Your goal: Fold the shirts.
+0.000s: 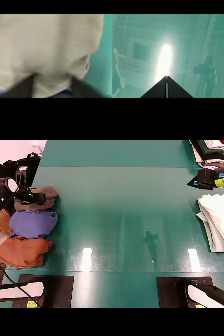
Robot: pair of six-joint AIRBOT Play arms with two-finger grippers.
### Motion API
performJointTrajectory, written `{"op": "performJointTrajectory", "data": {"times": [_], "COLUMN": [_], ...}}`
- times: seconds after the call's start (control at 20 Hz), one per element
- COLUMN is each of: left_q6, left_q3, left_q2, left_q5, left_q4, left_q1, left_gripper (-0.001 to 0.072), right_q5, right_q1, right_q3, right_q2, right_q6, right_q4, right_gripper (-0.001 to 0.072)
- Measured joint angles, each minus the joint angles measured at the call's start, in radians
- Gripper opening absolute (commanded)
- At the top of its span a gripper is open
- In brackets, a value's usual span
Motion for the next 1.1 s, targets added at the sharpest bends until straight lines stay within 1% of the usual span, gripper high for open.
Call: {"op": "performJointTrajectory", "data": {"times": [0.1,0.15,0.4,0.5,0.65,0.75,0.85,0.95,1.1], "left_q6": [-0.004,-0.005,-0.019,-0.018,-0.003,0.003,0.005,0.007,-0.014], "left_q3": [0.000,0.002,0.085,0.160,0.312,0.412,0.491,0.534,0.537], "left_q2": [-0.011,-0.013,0.008,0.072,0.214,0.312,0.390,0.431,0.431], "left_q5": [0.000,-0.002,-0.097,-0.138,-0.187,-0.212,-0.235,-0.270,-0.333], "left_q4": [0.001,0.001,-0.003,-0.013,-0.027,-0.033,-0.040,-0.042,-0.045], "left_q1": [0.004,0.005,0.008,-0.001,-0.040,-0.097,-0.182,-0.287,-0.462], "left_gripper": [0.0183,0.0039,0.0035,0.0034,0.0033,0.0034,0.0033,0.0033,0.0034], "right_q5": [-0.001,-0.002,-0.005,-0.031,-0.118,-0.195,-0.267,-0.314,-0.348], "right_q1": [0.000,0.000,0.000,0.000,-0.008,-0.025,-0.050,-0.076,-0.106], "right_q3": [0.000,0.000,0.000,0.000,0.000,0.000,0.000,0.000,0.000], "right_q2": [0.000,0.000,0.006,0.026,0.079,0.125,0.170,0.207,0.243], "right_q6": [0.000,0.000,0.000,0.000,0.000,0.000,0.000,0.000,0.000], "right_q4": [0.000,0.000,0.000,0.000,0.001,0.001,0.001,0.001,0.001], "right_gripper": [0.0014,0.0014,0.0014,0.0014,0.0013,0.0014,0.0014,0.0014,0.0013]}}
